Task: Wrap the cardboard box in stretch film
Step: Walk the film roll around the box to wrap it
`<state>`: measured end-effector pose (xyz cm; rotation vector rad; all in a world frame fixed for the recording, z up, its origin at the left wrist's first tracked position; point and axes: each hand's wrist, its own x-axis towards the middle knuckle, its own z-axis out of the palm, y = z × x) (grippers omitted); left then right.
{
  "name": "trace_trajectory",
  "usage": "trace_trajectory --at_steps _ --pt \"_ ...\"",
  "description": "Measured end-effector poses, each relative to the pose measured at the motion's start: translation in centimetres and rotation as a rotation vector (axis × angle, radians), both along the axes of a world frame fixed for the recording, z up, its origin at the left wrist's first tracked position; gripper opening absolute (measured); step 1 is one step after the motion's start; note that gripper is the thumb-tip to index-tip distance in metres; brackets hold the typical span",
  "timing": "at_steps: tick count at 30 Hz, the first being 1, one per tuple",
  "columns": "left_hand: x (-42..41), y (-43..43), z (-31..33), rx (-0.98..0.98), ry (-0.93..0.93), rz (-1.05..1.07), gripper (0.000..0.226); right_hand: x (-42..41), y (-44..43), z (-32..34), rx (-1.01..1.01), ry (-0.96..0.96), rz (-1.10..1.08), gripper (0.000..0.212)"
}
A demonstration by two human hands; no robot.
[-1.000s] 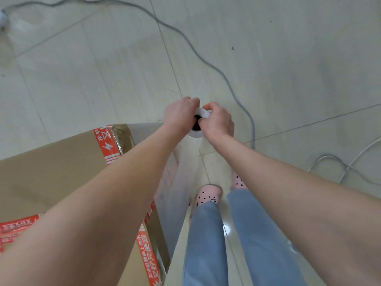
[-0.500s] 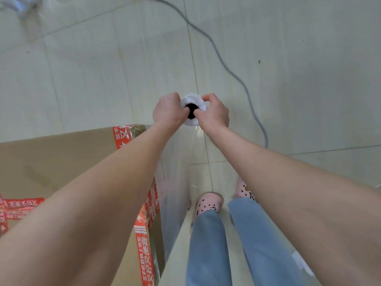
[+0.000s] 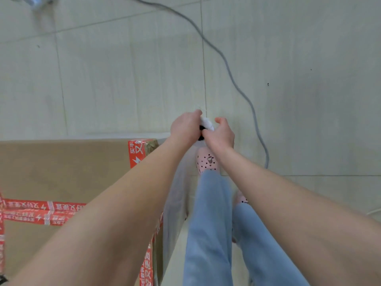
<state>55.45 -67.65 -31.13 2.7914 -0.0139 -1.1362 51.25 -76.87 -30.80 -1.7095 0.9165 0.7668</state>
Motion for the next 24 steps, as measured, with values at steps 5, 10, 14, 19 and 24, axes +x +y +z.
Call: trace_trajectory --at_steps 5,10,14,19,24 --pt "2.7 1.0 -0.4 0.042 0.077 -0.106 0.006 2.0 1.2 -0.1 -0.052 0.026 0.050 0.041" --pt "4.7 3.8 -1.0 -0.025 0.034 0.056 0.011 5.4 2.9 0.4 -0.107 -0.012 0.167 0.038" --pt "6.0 6.5 -1.1 -0.026 0.008 0.256 0.022 8.2 5.3 0.5 -0.143 -0.064 0.262 0.035" --pt "7.4 9.3 -1.0 -0.012 -0.003 0.321 0.018 10.1 8.0 0.1 -0.175 -0.096 0.367 0.038" --pt "7.8 10.9 -1.0 -0.088 0.029 0.444 0.016 10.8 9.4 0.0 -0.231 -0.166 0.413 0.040"
